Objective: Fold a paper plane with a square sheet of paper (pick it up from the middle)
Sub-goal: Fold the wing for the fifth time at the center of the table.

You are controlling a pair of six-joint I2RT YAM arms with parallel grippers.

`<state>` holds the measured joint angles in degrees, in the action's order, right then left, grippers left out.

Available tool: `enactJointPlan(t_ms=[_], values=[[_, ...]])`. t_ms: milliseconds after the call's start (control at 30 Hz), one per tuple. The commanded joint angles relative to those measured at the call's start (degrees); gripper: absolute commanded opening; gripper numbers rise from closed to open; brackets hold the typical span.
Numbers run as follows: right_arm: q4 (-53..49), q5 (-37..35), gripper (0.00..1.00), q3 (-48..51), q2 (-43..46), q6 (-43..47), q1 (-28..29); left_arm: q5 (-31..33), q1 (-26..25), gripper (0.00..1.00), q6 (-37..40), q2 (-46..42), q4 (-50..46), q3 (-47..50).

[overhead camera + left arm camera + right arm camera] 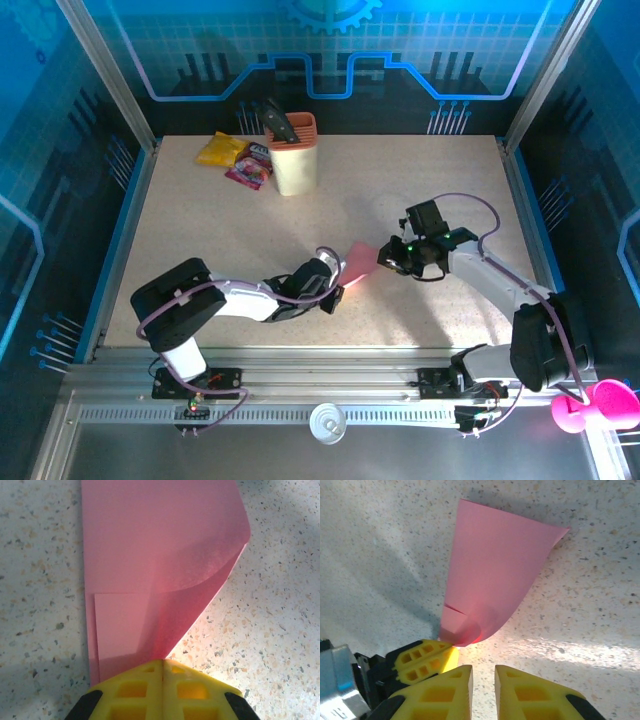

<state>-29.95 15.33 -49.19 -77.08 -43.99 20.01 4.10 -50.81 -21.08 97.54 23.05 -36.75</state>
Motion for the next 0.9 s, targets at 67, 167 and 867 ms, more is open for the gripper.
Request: enactJointPlan(t_ms=[67,167,867], values=[[-2.43,-0.67,0.19,-3.17,-2.21,4.70,-0.41,-5.77,1.56,0.00,-5.74,-2.02,3.27,1.53],[-2.63,-0.57,0.18,-4.61,-3.80,6.72,-0.17,-7.01,2.37,0.00,-6.95,-2.09,3.54,1.65],[-3.54,5.73,0.12,-20.31,-27.33,14.92,8.17,-11.92,3.20,0.00,-5.00,-0.86,-3.36,-2.78]])
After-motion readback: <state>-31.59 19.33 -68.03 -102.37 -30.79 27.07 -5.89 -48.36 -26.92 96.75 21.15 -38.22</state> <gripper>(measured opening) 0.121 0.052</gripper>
